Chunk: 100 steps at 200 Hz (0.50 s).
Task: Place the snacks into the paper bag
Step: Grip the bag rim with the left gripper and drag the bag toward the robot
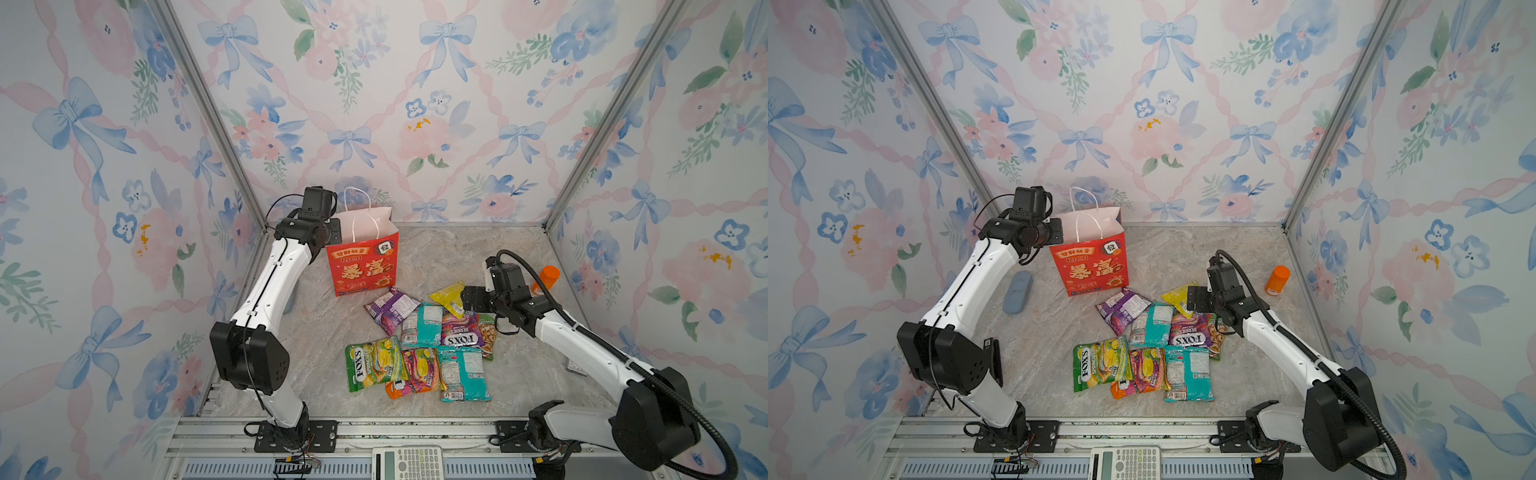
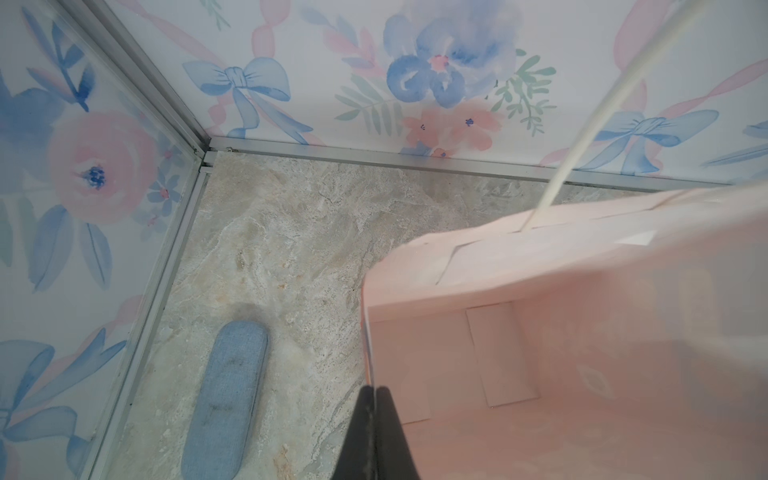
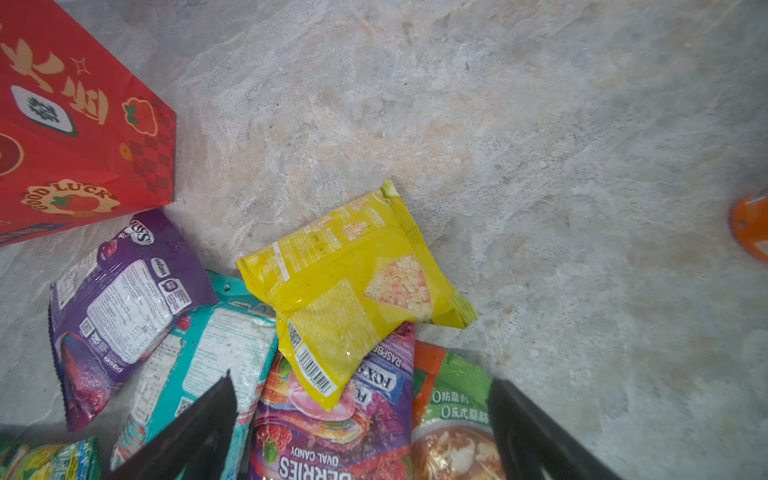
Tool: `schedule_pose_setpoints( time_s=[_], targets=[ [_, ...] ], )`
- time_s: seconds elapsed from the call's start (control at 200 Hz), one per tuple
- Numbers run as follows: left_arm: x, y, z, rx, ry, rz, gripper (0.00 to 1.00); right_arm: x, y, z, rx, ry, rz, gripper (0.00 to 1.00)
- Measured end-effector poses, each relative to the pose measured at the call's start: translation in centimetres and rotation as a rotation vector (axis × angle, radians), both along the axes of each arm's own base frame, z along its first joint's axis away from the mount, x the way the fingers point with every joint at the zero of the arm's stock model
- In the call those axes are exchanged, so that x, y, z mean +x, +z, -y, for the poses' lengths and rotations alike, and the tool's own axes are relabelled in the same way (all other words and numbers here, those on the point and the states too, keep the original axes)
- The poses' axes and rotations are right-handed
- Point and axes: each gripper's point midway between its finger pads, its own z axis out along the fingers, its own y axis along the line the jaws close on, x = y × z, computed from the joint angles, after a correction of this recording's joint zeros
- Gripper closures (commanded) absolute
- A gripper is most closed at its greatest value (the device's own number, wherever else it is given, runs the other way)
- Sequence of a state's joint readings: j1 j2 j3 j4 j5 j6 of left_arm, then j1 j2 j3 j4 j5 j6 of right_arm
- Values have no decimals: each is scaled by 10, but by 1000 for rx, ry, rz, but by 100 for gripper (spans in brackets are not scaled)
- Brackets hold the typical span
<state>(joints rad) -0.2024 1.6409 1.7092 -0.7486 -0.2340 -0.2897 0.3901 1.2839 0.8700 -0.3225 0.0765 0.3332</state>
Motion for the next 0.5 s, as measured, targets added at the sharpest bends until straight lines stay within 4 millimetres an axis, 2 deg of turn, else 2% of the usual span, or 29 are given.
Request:
schedule_pose_setpoints(
  time_s=[0.32,0.44,0.465,0.5],
  targets=[
    [-52,-14,-33,29,89,-28,99,2,-1,-6,8,16,-5,3],
    [-68,-18,-33,0,85,-33,86,7,0,-9,17,22,-4,4],
    [-71,-19,-32,-11,81,-33,82,8,1,-10,19,24,-4,3],
    [-74,-20,-30,-20,74,-35,67,9,1,-12,22,27,-3,3]
  ],
)
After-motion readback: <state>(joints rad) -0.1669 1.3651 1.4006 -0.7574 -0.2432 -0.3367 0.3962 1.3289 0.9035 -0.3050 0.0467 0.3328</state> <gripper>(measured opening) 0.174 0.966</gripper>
